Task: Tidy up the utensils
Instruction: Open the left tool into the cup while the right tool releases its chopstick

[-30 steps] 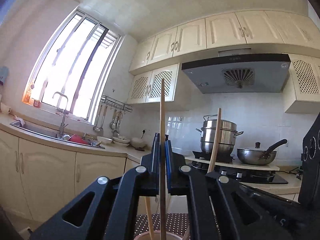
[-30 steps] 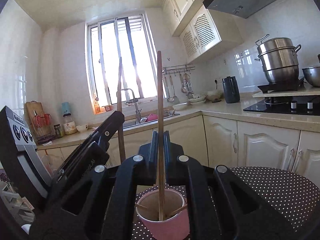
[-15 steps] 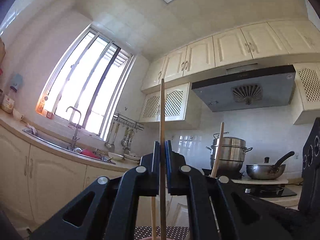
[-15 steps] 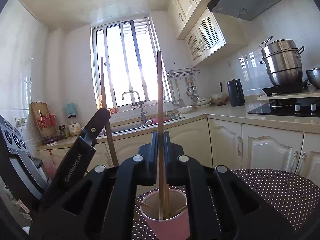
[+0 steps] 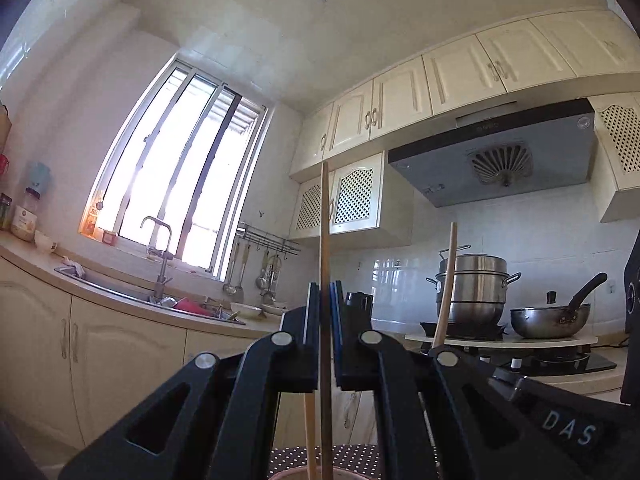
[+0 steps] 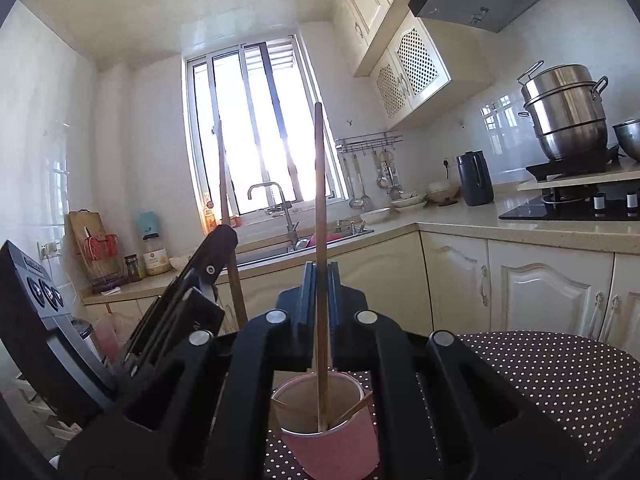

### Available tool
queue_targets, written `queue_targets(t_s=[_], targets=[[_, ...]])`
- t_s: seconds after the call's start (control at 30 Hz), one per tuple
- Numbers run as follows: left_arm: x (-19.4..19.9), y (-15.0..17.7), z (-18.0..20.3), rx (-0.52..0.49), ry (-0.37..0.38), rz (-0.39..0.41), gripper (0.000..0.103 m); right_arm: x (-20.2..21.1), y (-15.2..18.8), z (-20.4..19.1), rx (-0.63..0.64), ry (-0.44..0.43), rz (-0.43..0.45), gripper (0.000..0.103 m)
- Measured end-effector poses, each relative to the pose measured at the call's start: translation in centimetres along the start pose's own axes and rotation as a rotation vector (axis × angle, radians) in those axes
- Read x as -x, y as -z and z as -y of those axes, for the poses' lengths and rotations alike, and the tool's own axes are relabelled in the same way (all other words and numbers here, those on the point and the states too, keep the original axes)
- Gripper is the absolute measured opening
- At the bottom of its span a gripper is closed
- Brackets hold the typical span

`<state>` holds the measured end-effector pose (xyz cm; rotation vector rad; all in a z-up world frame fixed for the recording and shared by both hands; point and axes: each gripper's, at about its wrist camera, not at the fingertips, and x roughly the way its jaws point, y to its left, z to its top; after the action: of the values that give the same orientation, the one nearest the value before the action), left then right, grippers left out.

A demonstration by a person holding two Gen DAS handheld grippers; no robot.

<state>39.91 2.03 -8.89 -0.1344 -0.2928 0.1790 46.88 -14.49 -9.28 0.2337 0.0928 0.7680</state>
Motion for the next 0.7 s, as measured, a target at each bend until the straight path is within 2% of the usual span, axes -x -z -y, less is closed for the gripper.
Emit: queue_targets(t_s=[0.13,0.3,0.37,0.43,0.7], targets=[[-0.2,0.1,-0.4,0.004,-0.013,-0.004,0.006,-0.1,0.2,-0.1,0.009,-0.001,-0.004,0.006],[0.4,-0.8,-0.4,0.031,0.000,0.060,0.006,0.1,0.0,0.4,-0.022,-0.009,0.012,0.006],[0.7,-0.7,-0.1,0.011,-0.017,0.087,0.006,0.2,0.0,0.6,-0.029,-0.014,0.018,0.006],[0.7,-0.3,0.2,-0.010,-0.001,0.103,0.006,0.3,0.0,0.7,-0.030,-0.016,0.020,0.006],[-0.8,0.9,-0.3,0.000,-0.001,0.011,0.006,-0.2,0.7,0.8,-0.035,-0.017,-0.004,0.006]])
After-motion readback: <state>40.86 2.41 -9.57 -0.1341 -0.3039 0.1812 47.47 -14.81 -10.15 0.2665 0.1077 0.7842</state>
